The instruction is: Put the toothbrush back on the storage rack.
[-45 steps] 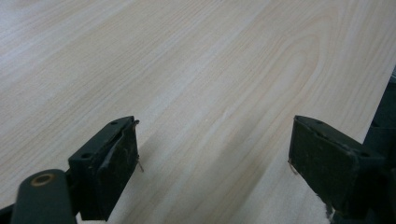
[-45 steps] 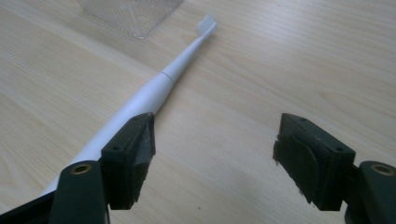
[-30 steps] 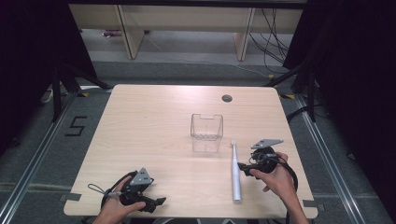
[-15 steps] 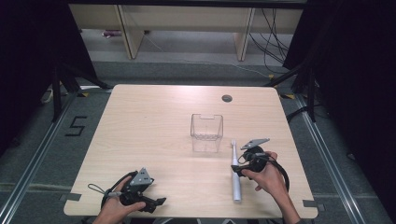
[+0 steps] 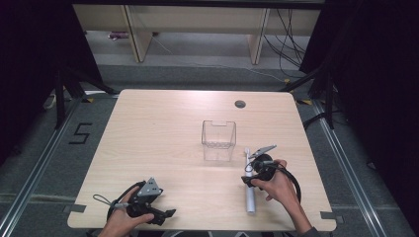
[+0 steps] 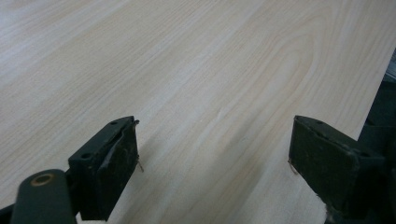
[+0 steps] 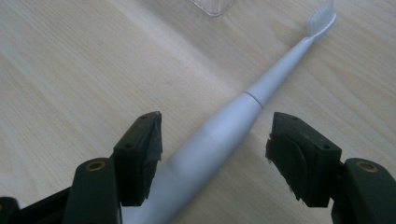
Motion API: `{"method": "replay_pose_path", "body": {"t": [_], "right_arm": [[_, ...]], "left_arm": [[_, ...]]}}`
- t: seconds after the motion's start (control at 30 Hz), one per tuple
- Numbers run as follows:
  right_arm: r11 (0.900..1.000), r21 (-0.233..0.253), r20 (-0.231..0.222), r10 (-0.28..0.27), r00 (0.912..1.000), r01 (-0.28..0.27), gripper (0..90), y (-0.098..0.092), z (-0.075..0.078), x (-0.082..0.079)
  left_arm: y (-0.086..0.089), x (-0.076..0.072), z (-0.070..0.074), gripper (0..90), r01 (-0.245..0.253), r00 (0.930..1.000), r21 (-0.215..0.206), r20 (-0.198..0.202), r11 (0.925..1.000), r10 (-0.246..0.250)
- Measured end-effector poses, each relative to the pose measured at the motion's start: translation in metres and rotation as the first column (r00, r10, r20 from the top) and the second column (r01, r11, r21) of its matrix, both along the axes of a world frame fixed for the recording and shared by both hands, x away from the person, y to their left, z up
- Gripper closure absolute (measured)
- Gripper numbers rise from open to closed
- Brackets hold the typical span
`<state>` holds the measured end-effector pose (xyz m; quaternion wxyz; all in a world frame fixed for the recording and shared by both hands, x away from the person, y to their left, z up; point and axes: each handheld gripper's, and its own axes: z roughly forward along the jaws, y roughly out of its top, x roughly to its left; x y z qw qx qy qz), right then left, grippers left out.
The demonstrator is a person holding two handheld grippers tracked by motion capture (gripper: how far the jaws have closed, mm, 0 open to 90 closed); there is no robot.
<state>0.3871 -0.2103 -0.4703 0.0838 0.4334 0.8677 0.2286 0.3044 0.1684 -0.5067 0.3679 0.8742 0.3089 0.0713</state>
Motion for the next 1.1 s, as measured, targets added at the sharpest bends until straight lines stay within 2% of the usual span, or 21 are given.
{"method": "replay_pose_path", "body": {"t": [0.07, 0.1, 0.17, 0.2, 0.27, 0.37, 0.4, 0.43, 0.47, 0.53, 0.57, 0.6, 0.63, 0.67, 0.7, 0.77, 0.8, 0.9, 1.03, 1.1], "right_arm": [[1.0, -0.021, 0.01, 0.011, 0.9999, -0.011, 35.4, 0.001, -0.002, 0.003], [1.0, -0.013, -0.008, 0.002, 1.0, -0.002, 36.1, 0.002, -0.001, 0.001], [1.0, -0.019, -0.019, 0.024, 0.9995, -0.025, 38.1, 0.003, -0.002, 0.002], [0.999, -0.023, -0.012, 0.025, 0.9996, -0.025, 38.1, 0.004, -0.003, 0.002], [0.999, -0.028, -0.026, 0.023, 0.9994, -0.024, 38.7, 0.006, -0.003, 0.002], [0.999, -0.049, -0.022, 0.019, 0.9996, -0.02, 39.5, 0.005, -0.004, 0.005], [0.998, -0.053, -0.02, 0.015, 0.9997, -0.016, 39.7, 0.005, -0.004, 0.005], [0.999, -0.044, -0.023, 0.028, 0.9994, -0.029, 39.9, 0.004, -0.005, 0.006], [0.998, -0.039, -0.028, 0.04, 0.9988, -0.041, 40.2, 0.004, -0.005, 0.007], [0.998, -0.041, -0.031, 0.036, 0.9989, -0.037, 40.8, 0.003, -0.006, 0.008], [0.998, -0.051, -0.031, 0.033, 0.999, -0.035, 40.8, 0.003, -0.006, 0.008], [0.998, -0.054, -0.047, 0.015, 0.9988, -0.017, 40.9, 0.004, -0.005, 0.007], [0.999, -0.053, -0.055, 0.01, 0.9984, -0.013, 41.0, 0.004, -0.006, 0.007], [0.998, -0.047, -0.047, 0.048, 0.9978, -0.05, 41.1, 0.003, -0.007, 0.009], [0.998, -0.048, -0.052, 0.042, 0.9978, -0.044, 41.5, 0.003, -0.008, 0.009], [0.998, -0.047, -0.048, 0.044, 0.9979, -0.046, 43.7, 0.002, -0.008, 0.011], [0.999, -0.037, -0.073, 0.024, 0.9971, -0.027, 44.8, 0.002, -0.008, 0.009], [0.998, -0.041, -0.069, 0.049, 0.9964, -0.052, 46.8, -0.001, -0.009, 0.012], [0.999, -0.045, -0.089, 0.022, 0.9958, -0.027, 50.0, -0.003, -0.007, 0.011], [0.999, -0.027, -0.098, 0.038, 0.9945, -0.041, 51.5, -0.005, -0.008, 0.013]], "left_arm": [[0.0, 0.0, 0.0, 15.1, 0.0, 1.0, -0.004, -0.003, 1.0, 0.0], [-0.001, 0.0, -0.001, 15.1, -0.003, 1.0, -0.014, -0.007, 0.9999, 0.003], [-0.001, 0.0, -0.001, 15.1, -0.004, 1.0, -0.016, -0.008, 0.9999, 0.004], [0.0, 0.0, -0.001, 15.1, 0.001, 1.0, 0.003, -0.002, 1.0, -0.001], [-0.001, -0.001, -0.001, 15.0, -0.003, 1.0, -0.015, -0.007, 0.9999, 0.003], [0.0, 0.0, 0.0, 15.0, 0.006, 1.0, -0.003, -0.005, 1.0, -0.006], [-0.001, -0.001, -0.001, 15.1, -0.002, 1.0, -0.015, -0.007, 0.9999, 0.002], [-0.001, -0.001, -0.001, 15.1, -0.002, 1.0, -0.016, -0.007, 0.9999, 0.002], [0.0, 0.0, -0.001, 15.1, 0.004, 1.0, 0.003, -0.002, 1.0, -0.004], [-0.001, -0.001, -0.001, 15.1, -0.002, 1.0, -0.015, -0.008, 0.9999, 0.002], [-0.001, -0.001, -0.001, 15.0, -0.002, 1.0, -0.014, -0.007, 0.9999, 0.002], [0.0, 0.0, 0.0, 15.0, 0.007, 1.0, 0.006, -0.002, 1.0, -0.007], [0.0, 0.0, 0.0, 15.1, 0.0, 1.0, 0.002, -0.002, 1.0, 0.0], [0.0, 0.0, 0.0, 15.0, 0.003, 1.0, 0.004, -0.001, 1.0, -0.003], [-0.001, 0.0, -0.001, 15.0, 0.001, 1.0, -0.005, -0.006, 1.0, -0.001], [0.0, 0.0, -0.001, 15.0, 0.0, 1.0, 0.003, -0.003, 1.0, 0.0], [0.0, 0.0, -0.001, 15.1, 0.002, 1.0, 0.005, -0.003, 1.0, -0.002], [0.0, 0.0, -0.001, 15.1, 0.006, 1.0, 0.009, -0.001, 0.9999, -0.006], [0.0, 0.0, -0.001, 15.1, 0.001, 1.0, 0.005, -0.003, 1.0, -0.001], [-0.001, -0.001, -0.002, 15.0, -0.003, 0.9999, -0.015, -0.01, 0.9999, 0.003]]}}
